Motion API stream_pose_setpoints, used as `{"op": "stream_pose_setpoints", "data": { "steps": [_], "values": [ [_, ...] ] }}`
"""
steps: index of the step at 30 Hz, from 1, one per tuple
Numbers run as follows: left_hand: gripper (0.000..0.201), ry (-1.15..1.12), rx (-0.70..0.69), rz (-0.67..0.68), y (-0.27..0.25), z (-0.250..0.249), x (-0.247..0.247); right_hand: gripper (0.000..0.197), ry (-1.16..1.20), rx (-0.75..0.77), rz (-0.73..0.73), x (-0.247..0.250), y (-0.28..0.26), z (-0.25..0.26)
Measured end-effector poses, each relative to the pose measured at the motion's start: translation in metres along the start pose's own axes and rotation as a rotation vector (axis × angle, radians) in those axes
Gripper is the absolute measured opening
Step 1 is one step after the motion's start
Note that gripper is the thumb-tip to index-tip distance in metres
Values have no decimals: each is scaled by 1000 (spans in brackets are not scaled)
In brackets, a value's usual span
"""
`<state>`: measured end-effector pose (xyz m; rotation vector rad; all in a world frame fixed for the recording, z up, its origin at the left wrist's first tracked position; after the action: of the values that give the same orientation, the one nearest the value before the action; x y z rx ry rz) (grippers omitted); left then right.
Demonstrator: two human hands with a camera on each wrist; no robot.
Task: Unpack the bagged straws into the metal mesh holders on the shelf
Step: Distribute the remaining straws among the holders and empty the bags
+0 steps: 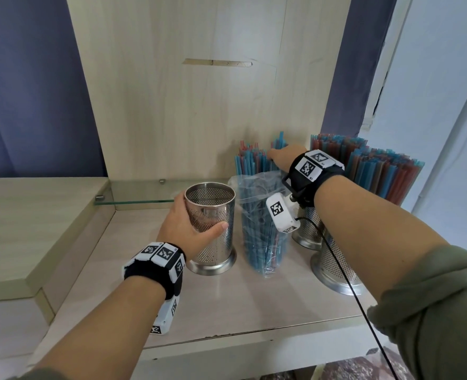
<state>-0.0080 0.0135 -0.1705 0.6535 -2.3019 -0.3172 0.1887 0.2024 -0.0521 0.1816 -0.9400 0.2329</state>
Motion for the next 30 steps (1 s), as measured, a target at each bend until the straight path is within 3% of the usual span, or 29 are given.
{"op": "stream_pose_setpoints", "data": {
  "steps": [5,11,19,21,25,30],
  "values": [
    [98,-6,-6,-6,-1,0,1,35,357,129,-154,16,6,12],
    [101,-24,0,0,-1,1,0,8,645,300,-294,45,-5,34],
    [102,-13,1,-8,-1,2,0,12,985,599,-510,125,-53,74],
    [101,-19,-1,-6,-1,2,1,9,1076,697,-496,137,-68,88],
    [99,-41,-5,6,-1,0,1,8,1235,828,-312,131,-83,114],
    [96,-86,-15,25,-2,0,2,12,1101,759,-129,74,-78,136]
  ]
}}
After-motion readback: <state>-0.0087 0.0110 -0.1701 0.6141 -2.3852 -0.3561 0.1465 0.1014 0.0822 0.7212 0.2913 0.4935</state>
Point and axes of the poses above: each hand's wrist, its own y-axis towards the middle knuckle, its own x-axis out of the back of the hand, z = x × y, the point moved 8 cm from there along y, towards the middle knuckle, and after that the axes turned 7 degrees about z, right-handed, at the moved point
